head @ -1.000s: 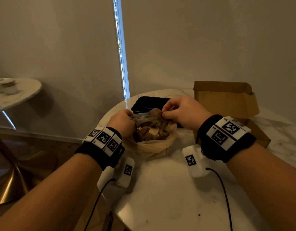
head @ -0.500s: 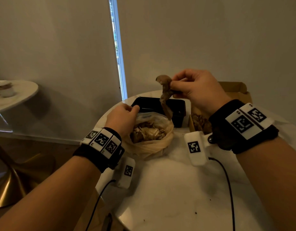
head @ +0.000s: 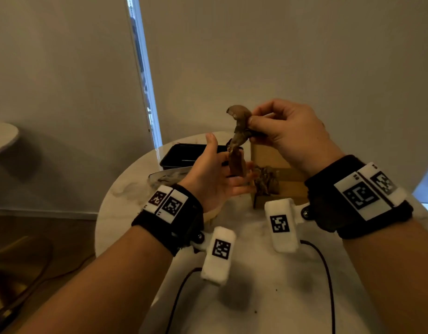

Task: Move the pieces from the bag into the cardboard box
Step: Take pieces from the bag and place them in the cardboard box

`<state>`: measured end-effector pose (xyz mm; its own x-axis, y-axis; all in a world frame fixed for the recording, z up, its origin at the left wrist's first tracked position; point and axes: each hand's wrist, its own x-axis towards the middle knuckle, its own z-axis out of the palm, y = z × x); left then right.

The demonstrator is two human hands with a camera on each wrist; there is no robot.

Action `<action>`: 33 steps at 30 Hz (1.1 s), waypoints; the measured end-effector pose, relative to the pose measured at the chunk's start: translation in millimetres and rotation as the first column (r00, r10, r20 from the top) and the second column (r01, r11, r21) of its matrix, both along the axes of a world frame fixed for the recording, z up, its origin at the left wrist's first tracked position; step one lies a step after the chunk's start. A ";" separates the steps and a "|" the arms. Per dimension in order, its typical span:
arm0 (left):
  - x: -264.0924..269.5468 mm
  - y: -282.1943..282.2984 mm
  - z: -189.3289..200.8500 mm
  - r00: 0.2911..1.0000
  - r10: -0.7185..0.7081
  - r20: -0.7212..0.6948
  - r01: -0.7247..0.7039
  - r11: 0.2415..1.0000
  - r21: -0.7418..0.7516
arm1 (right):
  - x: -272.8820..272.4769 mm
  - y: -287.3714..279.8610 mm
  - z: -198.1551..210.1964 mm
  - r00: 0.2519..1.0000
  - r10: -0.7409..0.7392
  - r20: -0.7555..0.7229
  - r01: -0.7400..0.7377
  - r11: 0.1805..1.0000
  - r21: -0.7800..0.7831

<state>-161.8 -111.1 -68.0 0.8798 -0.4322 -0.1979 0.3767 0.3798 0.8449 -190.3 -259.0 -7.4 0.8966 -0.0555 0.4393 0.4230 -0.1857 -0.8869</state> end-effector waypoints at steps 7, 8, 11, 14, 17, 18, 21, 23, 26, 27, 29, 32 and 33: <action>12.4 -35.7 -24.9 0.979 -0.194 -0.062 0.159 0.919 -0.360 | 7.5 -24.0 -32.9 0.975 -0.145 -0.168 0.048 0.876 -0.480; 13.8 -39.9 -26.4 0.978 -0.197 -0.068 0.157 0.912 -0.379 | 10.6 -25.5 -36.5 0.972 -0.158 -0.172 0.047 0.853 -0.520; 21.9 -50.5 -34.8 0.989 -0.112 -0.102 0.063 0.916 -0.397 | 20.8 -30.2 -45.1 0.968 -0.182 -0.171 0.065 0.845 -0.531; 29.1 -52.6 -42.7 0.987 -0.021 -0.156 -0.050 0.897 -0.439 | 28.6 -32.1 -51.9 0.969 -0.159 -0.189 0.057 0.889 -0.455; 35.2 -52.3 -49.5 0.979 -0.010 -0.202 -0.091 0.868 -0.487 | 33.3 -33.1 -60.5 0.974 -0.155 -0.168 0.078 0.917 -0.392; 36.1 -52.8 -50.8 0.976 -0.008 -0.220 -0.107 0.857 -0.505 | 33.8 -33.3 -63.4 0.975 -0.159 -0.155 0.091 0.923 -0.373; 34.5 -54.4 -54.1 0.971 -0.007 -0.237 -0.121 0.847 -0.518 | 34.5 -33.7 -70.3 0.978 -0.174 -0.113 0.134 0.947 -0.293; 30.3 -54.7 -53.4 0.977 -0.012 -0.214 -0.103 0.849 -0.518 | 33.7 -36.2 -73.8 0.980 -0.184 -0.077 0.159 0.955 -0.250; 26.8 -54.2 -52.4 0.987 -0.003 -0.160 -0.074 0.878 -0.474 | 32.3 -42.4 -75.6 0.978 -0.204 -0.029 0.187 0.939 -0.288; 26.8 -54.0 -53.1 0.989 0.002 -0.150 -0.070 0.889 -0.453 | 31.7 -43.8 -75.5 0.978 -0.207 -0.027 0.189 0.935 -0.301; 28.3 -53.9 -54.9 0.989 0.009 -0.149 -0.074 0.898 -0.434 | 31.3 -45.6 -75.7 0.975 -0.220 -0.010 0.206 0.928 -0.310; 27.3 -53.6 -55.6 0.987 0.019 -0.158 -0.089 0.891 -0.445 | 30.0 -45.3 -77.7 0.964 -0.265 -0.008 0.242 0.893 -0.380; 26.6 -53.6 -55.3 0.987 0.023 -0.160 -0.094 0.884 -0.458 | 29.0 -44.4 -78.1 0.962 -0.274 -0.025 0.237 0.872 -0.428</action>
